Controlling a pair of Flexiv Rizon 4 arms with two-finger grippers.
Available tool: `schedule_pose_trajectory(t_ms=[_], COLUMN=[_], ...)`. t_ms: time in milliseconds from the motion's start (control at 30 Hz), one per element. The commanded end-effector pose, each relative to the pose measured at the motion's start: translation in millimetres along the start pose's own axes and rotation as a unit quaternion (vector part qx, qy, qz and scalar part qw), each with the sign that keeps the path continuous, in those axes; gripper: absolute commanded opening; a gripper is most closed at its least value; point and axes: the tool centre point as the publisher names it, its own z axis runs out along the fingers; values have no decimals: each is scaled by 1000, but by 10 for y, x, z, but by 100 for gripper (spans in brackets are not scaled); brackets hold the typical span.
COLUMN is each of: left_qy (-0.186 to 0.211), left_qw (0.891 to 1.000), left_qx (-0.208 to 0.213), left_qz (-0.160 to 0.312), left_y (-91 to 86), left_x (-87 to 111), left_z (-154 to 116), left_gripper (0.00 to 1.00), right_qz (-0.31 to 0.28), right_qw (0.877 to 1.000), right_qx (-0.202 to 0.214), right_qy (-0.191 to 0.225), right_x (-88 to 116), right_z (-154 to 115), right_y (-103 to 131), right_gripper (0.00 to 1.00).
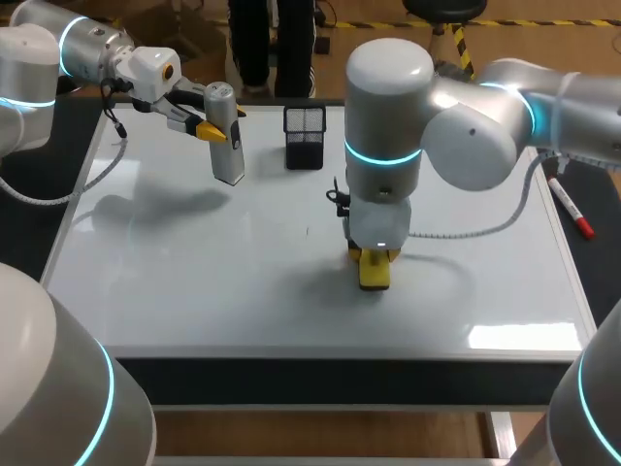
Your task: Pick up the inspection probe, press it on each red-marked spot on the whiteboard one by one, put down the probe, pick up the eraser, and wipe off all the red marks.
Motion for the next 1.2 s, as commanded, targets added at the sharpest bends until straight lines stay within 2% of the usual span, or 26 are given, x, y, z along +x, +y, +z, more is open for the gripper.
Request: schedule_pose_trajectory(t_ms=[33, 133, 867, 1000, 1200], left_qy=[1, 1, 1, 1, 1], left_qw=[1000, 1000, 1000, 1000, 1000], left_qx=[-1, -1, -1, -1, -1], left_qz=[0, 0, 0, 0, 0], left_y=[-18, -18, -18, -18, -18], left_x=[-1, -1, -1, -1, -1], left_z=[-8, -8, -8, -8, -8], left_gripper=[0, 0, 0, 0, 0], right_qz=[-5, -2, -2, -13, -33], right_qw=[1000, 1000, 1000, 1000, 999], right_qx=[6, 10, 10, 9, 9], right_qy=[-3, -24, -24, -18, -16], right_x=[78, 100, 100, 86, 91], right_z=[-184, -268, -268, -275, -305], right_y=[6, -5, -5, -139, -484], right_gripper=[0, 0, 0, 0, 0])
